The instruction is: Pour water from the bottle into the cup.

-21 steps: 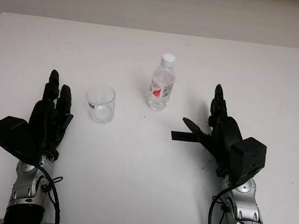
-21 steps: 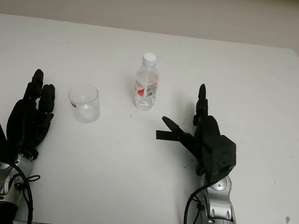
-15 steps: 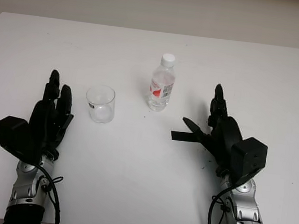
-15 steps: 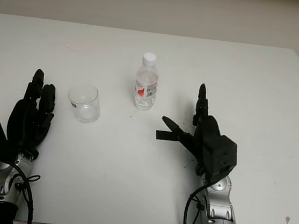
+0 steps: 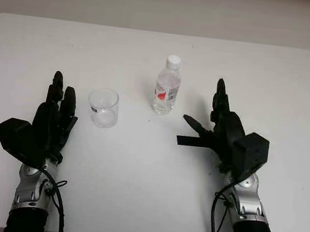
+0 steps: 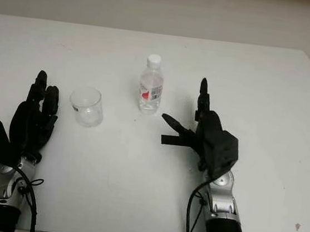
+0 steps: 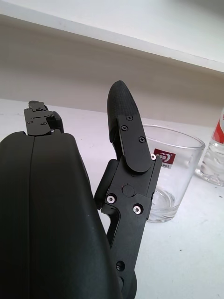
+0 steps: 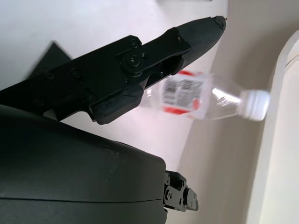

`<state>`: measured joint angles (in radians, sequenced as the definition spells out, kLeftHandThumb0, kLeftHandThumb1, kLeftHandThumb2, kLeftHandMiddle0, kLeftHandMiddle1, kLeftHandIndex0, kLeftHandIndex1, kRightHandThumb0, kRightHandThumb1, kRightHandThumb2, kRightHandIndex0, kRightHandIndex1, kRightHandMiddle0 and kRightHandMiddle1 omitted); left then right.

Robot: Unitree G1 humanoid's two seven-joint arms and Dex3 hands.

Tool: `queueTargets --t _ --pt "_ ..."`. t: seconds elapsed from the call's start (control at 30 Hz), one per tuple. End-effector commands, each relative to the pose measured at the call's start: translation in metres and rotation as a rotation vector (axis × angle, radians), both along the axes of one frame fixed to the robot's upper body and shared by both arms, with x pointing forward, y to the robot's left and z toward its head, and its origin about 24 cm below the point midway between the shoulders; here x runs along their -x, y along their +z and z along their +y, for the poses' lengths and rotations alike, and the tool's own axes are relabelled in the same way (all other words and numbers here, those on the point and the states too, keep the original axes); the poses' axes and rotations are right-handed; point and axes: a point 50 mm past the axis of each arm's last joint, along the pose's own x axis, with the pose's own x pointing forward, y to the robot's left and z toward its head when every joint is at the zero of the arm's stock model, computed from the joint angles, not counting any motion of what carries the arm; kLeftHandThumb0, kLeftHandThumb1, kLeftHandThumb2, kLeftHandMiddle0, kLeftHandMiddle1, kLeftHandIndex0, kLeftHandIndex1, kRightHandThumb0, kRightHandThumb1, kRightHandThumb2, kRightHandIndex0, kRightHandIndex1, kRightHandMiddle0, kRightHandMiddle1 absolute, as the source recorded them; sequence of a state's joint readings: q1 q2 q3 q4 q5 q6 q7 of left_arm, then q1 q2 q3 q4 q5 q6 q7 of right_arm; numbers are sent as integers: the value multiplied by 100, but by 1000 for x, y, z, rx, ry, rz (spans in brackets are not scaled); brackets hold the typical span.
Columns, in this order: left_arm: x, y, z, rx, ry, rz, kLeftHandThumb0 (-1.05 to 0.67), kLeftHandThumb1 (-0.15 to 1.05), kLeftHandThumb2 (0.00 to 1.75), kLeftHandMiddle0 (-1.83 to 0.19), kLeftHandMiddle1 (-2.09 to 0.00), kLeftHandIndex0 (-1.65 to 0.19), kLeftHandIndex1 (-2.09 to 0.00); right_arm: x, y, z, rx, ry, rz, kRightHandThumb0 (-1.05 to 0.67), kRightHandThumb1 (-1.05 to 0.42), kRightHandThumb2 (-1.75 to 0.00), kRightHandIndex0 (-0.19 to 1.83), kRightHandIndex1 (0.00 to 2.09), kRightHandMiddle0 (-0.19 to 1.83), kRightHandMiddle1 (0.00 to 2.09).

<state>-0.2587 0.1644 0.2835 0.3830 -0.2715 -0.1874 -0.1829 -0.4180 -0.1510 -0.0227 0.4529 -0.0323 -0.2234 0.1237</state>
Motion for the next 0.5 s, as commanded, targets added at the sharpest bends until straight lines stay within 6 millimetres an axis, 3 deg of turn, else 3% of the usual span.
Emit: queueTargets --t 0.0,0.27,0.47 --pt "1 -2 1 4 1 6 -61 105 55 10 -6 13 -6 -11 11 10 -6 31 -20 -98 -92 -5 -19 0 -19 0" --pt "1 -1 0 5 -6 7 -61 105 55 11 -5 15 -5 -45 30 37 36 78 -11 -99 -88 -5 -19 0 -19 0" --pt "1 -2 0 16 -6 9 -61 105 54 12 -5 15 -5 -57 32 49 49 102 9 -96 -87 -5 -19 0 -19 0"
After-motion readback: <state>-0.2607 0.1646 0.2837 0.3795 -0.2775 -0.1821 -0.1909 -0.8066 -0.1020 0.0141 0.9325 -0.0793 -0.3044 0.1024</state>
